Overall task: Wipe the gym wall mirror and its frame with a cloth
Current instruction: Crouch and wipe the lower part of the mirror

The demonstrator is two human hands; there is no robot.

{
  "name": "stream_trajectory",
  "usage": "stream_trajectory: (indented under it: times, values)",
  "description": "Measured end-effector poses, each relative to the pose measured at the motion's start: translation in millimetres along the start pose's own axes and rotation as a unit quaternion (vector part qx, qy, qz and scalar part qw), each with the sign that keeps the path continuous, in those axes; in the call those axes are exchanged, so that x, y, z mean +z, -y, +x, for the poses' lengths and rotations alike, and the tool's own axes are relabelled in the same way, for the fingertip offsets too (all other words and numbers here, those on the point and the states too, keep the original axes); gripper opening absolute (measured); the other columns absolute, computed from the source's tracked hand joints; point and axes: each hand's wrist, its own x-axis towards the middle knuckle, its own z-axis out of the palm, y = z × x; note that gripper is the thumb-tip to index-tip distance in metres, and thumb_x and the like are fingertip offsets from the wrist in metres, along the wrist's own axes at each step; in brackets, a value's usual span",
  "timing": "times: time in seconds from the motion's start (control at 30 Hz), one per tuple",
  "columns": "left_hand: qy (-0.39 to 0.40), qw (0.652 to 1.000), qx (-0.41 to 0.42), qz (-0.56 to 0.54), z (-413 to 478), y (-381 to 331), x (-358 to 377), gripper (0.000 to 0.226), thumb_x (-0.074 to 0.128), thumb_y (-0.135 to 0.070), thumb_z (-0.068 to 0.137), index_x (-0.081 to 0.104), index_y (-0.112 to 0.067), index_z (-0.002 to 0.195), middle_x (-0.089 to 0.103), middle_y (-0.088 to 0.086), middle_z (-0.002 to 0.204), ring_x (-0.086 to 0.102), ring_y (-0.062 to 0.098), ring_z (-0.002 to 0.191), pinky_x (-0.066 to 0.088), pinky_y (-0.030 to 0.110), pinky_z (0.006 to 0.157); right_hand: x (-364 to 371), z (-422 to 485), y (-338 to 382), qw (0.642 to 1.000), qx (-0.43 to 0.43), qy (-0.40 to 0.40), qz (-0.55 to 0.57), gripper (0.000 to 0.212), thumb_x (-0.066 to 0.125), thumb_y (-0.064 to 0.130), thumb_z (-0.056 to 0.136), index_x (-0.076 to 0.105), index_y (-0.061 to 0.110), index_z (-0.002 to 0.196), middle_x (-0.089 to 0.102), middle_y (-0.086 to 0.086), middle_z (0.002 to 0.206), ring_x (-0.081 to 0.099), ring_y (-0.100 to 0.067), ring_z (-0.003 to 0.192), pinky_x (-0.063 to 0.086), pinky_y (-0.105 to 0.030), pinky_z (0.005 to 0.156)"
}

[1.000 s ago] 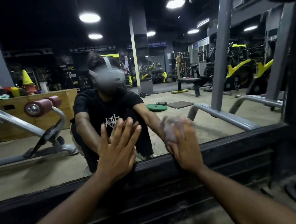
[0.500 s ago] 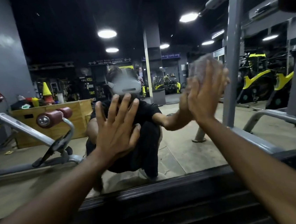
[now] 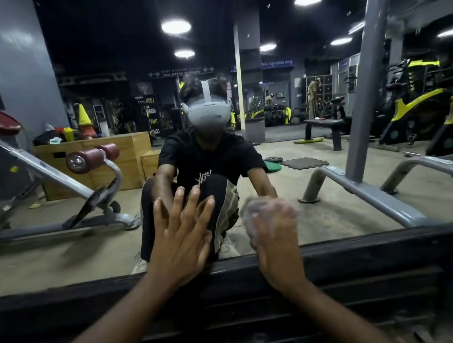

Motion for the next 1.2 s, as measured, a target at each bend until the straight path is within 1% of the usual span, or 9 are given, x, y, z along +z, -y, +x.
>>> stream_trajectory:
  times: [0.1, 0.23, 0.47, 0.67, 0.77, 0.87, 1.0, 1.07, 1.2]
  values:
    - [0.034, 0.998, 0.046, 0.01, -14.6, -15.7, 4.2, 0.076, 0.055, -0.04, 0.086, 0.036, -0.024, 0.158, 0.017, 0.016, 0.169, 0.013, 0.045, 0.155, 0.015, 0.077, 0.113, -23.9, -7.6, -43.8, 0.996, -0.077, 0.038, 0.013, 0.064, 0.06, 0.017, 0.096, 0.035, 0.022, 0.155, 0.038, -0.011, 0.158, 0.03, -0.034, 0.15, 0.028, -0.057, 0.119]
    - [0.051, 0.996, 0.075, 0.011, -16.2, -37.7, 11.2, 0.075, 0.055, -0.04, 0.086, 0.039, -0.022, 0.157, 0.024, 0.015, 0.167, 0.02, 0.039, 0.154, 0.018, 0.079, 0.111, -52.9, -18.0, -88.9, 0.98, 0.189, -0.032, -0.047, 0.064, 0.068, 0.023, 0.091, 0.039, 0.013, 0.147, 0.04, -0.02, 0.15, 0.035, -0.044, 0.139, 0.026, -0.061, 0.117]
    - [-0.043, 0.997, 0.056, -0.011, 64.9, -41.9, -2.0, 0.074, 0.063, -0.038, 0.088, 0.042, -0.017, 0.155, 0.026, 0.015, 0.166, 0.021, 0.039, 0.154, 0.013, 0.077, 0.114, -45.5, 35.2, -92.6, 0.983, -0.176, 0.033, -0.049, 0.084, 0.057, 0.028, 0.097, 0.008, 0.02, 0.164, 0.013, -0.016, 0.169, 0.013, -0.041, 0.155, 0.017, -0.063, 0.122]
    - [-0.065, 0.997, 0.035, -0.008, 144.7, -23.4, -17.4, 0.057, 0.057, -0.039, 0.091, 0.051, -0.022, 0.145, 0.028, 0.014, 0.166, 0.022, 0.04, 0.153, 0.012, 0.077, 0.113, -68.2, 157.3, -75.3, 0.959, 0.196, -0.204, 0.005, 0.062, 0.04, 0.039, 0.105, 0.026, 0.015, 0.161, 0.018, -0.016, 0.168, 0.004, -0.031, 0.157, 0.004, -0.051, 0.127]
    - [-0.07, 0.996, 0.047, -0.009, 139.5, -29.3, -12.2, 0.067, 0.056, -0.04, 0.091, 0.04, -0.018, 0.153, 0.021, 0.018, 0.167, 0.019, 0.044, 0.153, 0.016, 0.079, 0.111, -51.8, 140.8, -49.3, 0.99, 0.042, -0.135, -0.02, 0.067, 0.061, 0.022, 0.098, 0.033, 0.015, 0.159, 0.018, -0.014, 0.166, 0.005, -0.032, 0.156, -0.002, -0.046, 0.127]
    - [-0.071, 0.996, 0.057, -0.013, 130.6, -24.7, -8.3, 0.075, 0.056, -0.043, 0.094, 0.031, -0.018, 0.16, 0.015, 0.018, 0.169, 0.015, 0.043, 0.154, 0.017, 0.076, 0.113, -89.6, 147.6, -70.4, 0.989, -0.123, -0.063, -0.05, 0.048, 0.065, 0.023, 0.095, 0.055, 0.011, 0.141, 0.041, -0.015, 0.149, 0.037, -0.037, 0.139, 0.025, -0.05, 0.119]
    - [-0.082, 0.995, 0.061, -0.017, 131.1, -24.5, -4.5, 0.071, 0.055, -0.043, 0.093, 0.039, -0.016, 0.157, 0.019, 0.018, 0.168, 0.018, 0.043, 0.154, 0.019, 0.077, 0.112, -109.9, 153.7, -123.0, 0.926, 0.294, -0.235, 0.002, 0.057, 0.039, 0.036, 0.1, 0.039, 0.015, 0.153, 0.038, -0.016, 0.158, 0.032, -0.033, 0.146, 0.028, -0.055, 0.117]
    - [-0.09, 0.994, 0.053, -0.025, 136.4, -30.0, -1.6, 0.071, 0.054, -0.043, 0.092, 0.04, -0.014, 0.156, 0.022, 0.017, 0.167, 0.02, 0.044, 0.153, 0.016, 0.08, 0.111, -98.5, 156.5, -108.0, 0.899, 0.362, -0.246, 0.027, 0.061, 0.035, 0.039, 0.103, 0.027, 0.021, 0.16, 0.024, -0.013, 0.167, 0.019, -0.036, 0.154, 0.021, -0.058, 0.121]
    - [-0.082, 0.993, 0.072, -0.039, 148.3, -45.2, -2.4, 0.078, 0.053, -0.044, 0.093, 0.033, -0.005, 0.157, 0.021, 0.018, 0.167, 0.015, 0.038, 0.156, 0.018, 0.073, 0.116, -94.2, 143.1, -59.0, 0.994, 0.029, -0.109, -0.002, 0.059, 0.02, 0.056, 0.107, 0.032, 0.02, 0.152, 0.026, -0.013, 0.157, 0.019, -0.026, 0.149, 0.019, -0.044, 0.12]
